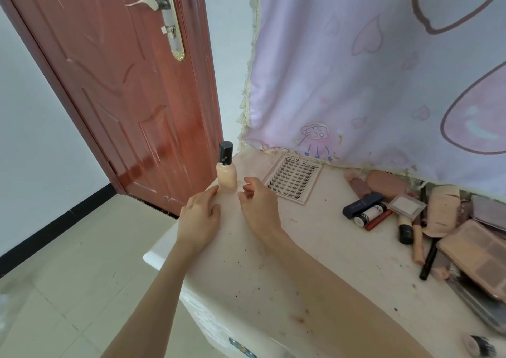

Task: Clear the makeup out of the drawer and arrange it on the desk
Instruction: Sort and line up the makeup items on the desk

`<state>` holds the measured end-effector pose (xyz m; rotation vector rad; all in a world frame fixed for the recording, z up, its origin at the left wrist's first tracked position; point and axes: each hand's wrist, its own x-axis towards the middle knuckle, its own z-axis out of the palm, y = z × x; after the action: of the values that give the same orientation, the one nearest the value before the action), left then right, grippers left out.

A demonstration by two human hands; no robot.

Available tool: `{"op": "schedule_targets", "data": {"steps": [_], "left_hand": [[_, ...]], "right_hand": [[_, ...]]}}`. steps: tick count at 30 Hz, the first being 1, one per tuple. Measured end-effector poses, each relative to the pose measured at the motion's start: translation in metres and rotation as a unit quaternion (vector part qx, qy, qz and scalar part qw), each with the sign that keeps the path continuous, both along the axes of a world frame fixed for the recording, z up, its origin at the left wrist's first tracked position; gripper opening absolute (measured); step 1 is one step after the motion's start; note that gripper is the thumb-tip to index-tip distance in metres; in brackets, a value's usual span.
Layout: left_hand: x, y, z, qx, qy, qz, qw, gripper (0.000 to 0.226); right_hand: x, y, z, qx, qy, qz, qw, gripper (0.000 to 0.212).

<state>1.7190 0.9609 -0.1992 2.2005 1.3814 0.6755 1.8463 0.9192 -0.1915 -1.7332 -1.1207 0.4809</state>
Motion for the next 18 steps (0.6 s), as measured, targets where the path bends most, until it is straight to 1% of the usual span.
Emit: {"op": "schedule_targets", "data": {"steps": [4,6,9,11,14,18], "left_hand": [[0.003,-0.029,0.000,0.006,-0.016,0.006,1.000,0.041],[0.009,-0.043,0.002,0.000,-0.051,-0.005,0.999,0.035],[0.031,-0.059,0.004,-0.023,-0.135,-0.026,0.990,0.029],[0.052,-0.073,0.006,-0.016,-0.146,-0.041,0.988,0.028],[0.088,-0.091,0.007,0.048,-0.101,-0.093,0.989,0.028],[0.125,-0.105,0.001,0.117,-0.005,-0.193,0.974,0.042]], "right_hand": [[0.024,-0.045,0.006,0.022,0.007,0.001,1.000,0.025],[0.042,-0.070,0.009,0.028,-0.001,-0.010,1.000,0.024],[0.074,-0.100,0.012,0.037,-0.062,-0.038,0.997,0.021],[0.098,-0.114,0.017,0.042,-0.119,-0.069,0.990,0.021],[0.140,-0.122,0.031,0.003,-0.191,-0.105,0.976,0.020],[0.186,-0.118,0.046,-0.123,-0.266,-0.088,0.952,0.023]]}}
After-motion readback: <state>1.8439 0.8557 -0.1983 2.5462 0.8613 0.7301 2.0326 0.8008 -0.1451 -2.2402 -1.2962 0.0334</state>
